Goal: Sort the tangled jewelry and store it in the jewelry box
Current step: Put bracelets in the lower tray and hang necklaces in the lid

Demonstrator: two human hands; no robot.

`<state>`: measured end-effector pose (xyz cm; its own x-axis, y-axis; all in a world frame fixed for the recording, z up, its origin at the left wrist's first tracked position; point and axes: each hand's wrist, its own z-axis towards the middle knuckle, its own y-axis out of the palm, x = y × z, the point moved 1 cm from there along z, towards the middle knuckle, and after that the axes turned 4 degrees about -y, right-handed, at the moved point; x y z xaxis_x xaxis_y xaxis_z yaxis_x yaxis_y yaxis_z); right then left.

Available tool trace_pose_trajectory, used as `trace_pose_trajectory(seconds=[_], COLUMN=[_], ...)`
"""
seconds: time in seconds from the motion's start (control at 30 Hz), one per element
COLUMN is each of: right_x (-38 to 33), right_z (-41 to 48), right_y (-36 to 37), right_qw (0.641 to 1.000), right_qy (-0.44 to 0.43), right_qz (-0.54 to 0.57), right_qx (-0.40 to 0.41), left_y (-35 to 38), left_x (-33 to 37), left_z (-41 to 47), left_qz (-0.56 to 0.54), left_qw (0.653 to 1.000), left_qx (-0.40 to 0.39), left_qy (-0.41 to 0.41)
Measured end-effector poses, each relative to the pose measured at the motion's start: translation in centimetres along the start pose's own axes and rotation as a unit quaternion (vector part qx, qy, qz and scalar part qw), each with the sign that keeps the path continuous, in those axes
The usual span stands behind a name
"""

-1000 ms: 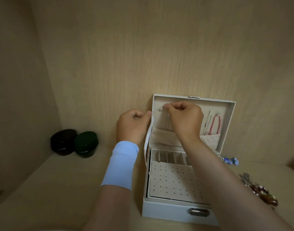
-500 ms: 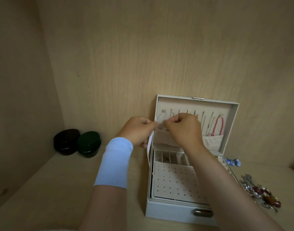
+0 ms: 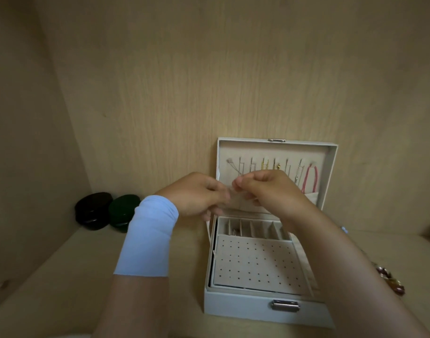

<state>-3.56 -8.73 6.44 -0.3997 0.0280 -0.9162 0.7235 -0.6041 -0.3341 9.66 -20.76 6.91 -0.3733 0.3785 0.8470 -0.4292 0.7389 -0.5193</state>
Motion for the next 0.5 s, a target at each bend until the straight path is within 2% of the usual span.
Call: trace_pose_trajectory(seconds=[0.07, 0.2, 0.33, 0.4, 0.5], right_x=[-0.3, -0.2, 0.0, 0.2, 0.6], right_z=[0.0, 0.3, 0.5, 0.4, 0.0], right_y=[-0.3, -0.7, -1.6, -1.9, -1.1], right_qw=[1.000, 0.997, 0.996, 0.998, 0.989], right_qy=[-0.025, -0.062, -0.065, -0.043, -0.002], right_qz=[-0.017, -0.029, -0.033, -0.050, -0.090], right_qx=[0.000, 0.027, 0.046, 0.003, -0.118], left_y=[0.9, 2.9, 1.9, 1.3, 1.2], left_x=[0.4, 1.2, 0.6, 0.6, 1.0], left_z=[0.4, 0.7, 0.6, 0.3, 0.2], left_qz=[-0.014, -0.029, -0.036, -0.048, -0.050], left_qw=[0.999, 0.998, 0.999, 0.996, 0.992], left_qx=[0.013, -0.024, 0.026, 0.055, 0.092], left_qy=[0.025, 0.050, 0.025, 0.041, 0.072])
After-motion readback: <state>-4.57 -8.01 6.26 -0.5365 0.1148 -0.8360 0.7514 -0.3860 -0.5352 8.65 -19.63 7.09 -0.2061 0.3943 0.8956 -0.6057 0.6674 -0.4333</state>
